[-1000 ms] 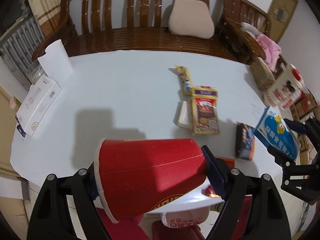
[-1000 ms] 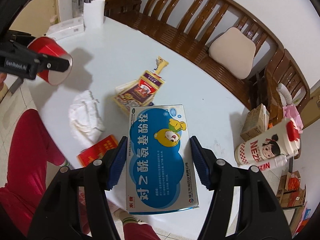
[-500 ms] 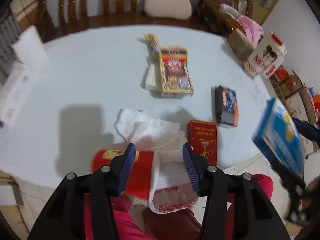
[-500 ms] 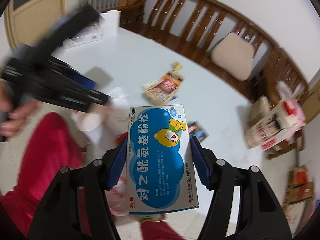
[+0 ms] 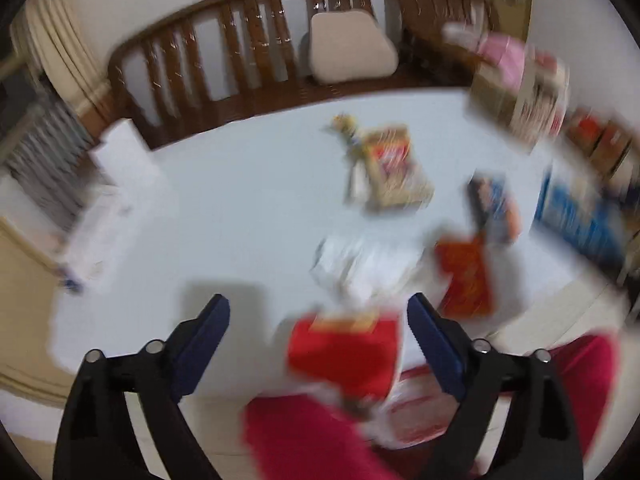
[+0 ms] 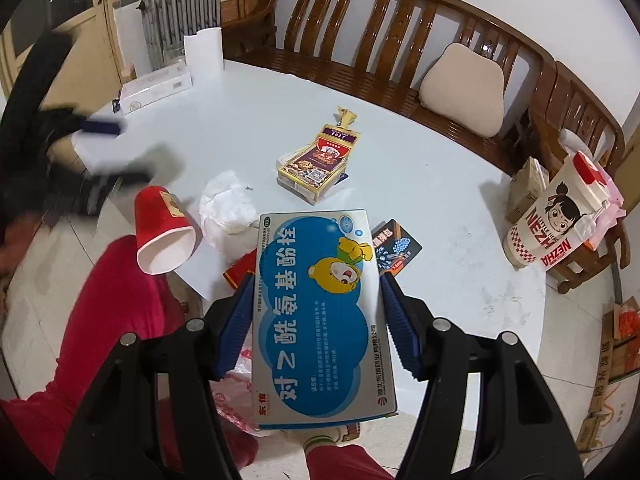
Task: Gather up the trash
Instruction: 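Lift the red cup and blue box off the table with both tools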
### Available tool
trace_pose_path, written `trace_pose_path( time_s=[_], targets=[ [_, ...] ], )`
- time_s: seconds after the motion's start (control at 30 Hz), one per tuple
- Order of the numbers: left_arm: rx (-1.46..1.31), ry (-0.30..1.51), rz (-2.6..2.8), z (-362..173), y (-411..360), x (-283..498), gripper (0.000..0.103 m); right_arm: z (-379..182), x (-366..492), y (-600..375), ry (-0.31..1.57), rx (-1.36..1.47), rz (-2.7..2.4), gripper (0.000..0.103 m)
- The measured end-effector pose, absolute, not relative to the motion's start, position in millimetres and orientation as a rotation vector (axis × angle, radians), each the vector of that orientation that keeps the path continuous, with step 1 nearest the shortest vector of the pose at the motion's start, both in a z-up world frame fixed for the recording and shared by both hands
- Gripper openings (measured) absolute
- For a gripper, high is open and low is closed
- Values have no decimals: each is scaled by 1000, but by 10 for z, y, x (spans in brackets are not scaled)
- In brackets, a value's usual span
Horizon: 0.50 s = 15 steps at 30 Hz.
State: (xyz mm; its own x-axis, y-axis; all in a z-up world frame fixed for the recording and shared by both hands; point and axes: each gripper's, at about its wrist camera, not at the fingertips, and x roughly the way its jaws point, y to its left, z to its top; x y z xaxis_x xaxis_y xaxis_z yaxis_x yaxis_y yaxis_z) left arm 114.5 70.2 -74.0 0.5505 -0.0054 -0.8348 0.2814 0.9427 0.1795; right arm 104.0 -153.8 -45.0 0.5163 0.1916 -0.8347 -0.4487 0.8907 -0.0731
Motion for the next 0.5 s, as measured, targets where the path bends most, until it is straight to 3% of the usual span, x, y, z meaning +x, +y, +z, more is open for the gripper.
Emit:
trace_pose_path(
  time_s=[0.17, 0.37, 0.43, 0.5],
  targets=[
    [529, 1004, -97, -1249, 434, 1012, 88, -472, 1030, -1524, 964, -266, 426, 61],
    [519, 999, -34, -1411, 474, 1307, 88, -521, 1039, -1501, 974, -257, 454, 61],
    [524, 1012, -55, -1466, 463, 1354, 82, -541, 1060, -1499, 977, -258, 456, 61],
    [499, 1037, -55, -1502, 479, 1381, 67, -559, 1079, -1495, 981, -263, 454, 61]
  ],
)
